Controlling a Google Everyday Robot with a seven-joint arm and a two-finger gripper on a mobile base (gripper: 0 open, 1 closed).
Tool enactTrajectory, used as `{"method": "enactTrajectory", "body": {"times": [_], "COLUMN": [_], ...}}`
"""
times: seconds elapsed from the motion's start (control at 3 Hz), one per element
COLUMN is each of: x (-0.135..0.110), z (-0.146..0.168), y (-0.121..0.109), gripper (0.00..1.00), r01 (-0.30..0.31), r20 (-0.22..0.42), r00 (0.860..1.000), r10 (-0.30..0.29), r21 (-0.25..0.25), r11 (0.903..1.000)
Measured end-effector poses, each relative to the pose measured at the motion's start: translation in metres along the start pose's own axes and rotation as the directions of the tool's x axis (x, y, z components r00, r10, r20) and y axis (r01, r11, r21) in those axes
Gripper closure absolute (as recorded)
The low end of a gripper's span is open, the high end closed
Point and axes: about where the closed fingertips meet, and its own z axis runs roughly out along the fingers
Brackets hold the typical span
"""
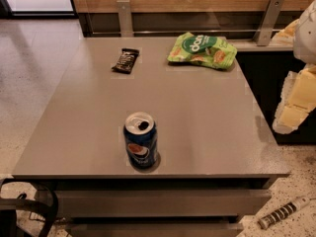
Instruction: Move green rice chip bag near pepsi can
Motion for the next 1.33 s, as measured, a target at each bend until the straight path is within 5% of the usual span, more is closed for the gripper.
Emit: {"method": "enactTrajectory", "body": {"times": [0.33,0.67,1.33], "x": [0.000,0.001,-0.028], "z": [0.000,-0.002,0.012], "y": [0.000,-0.021,-0.129], "gripper": [0.00,0.00,0.00], "r01": [0.000,-0.015,-0.010], "r20": [0.000,0.027,0.125], "r00": [1.000,1.000,0.992], "r10": [0.000,0.013,-0.028], "r21": [0.000,0.065,0.293], "r11": [1.0000,0.9978,0.9559]}}
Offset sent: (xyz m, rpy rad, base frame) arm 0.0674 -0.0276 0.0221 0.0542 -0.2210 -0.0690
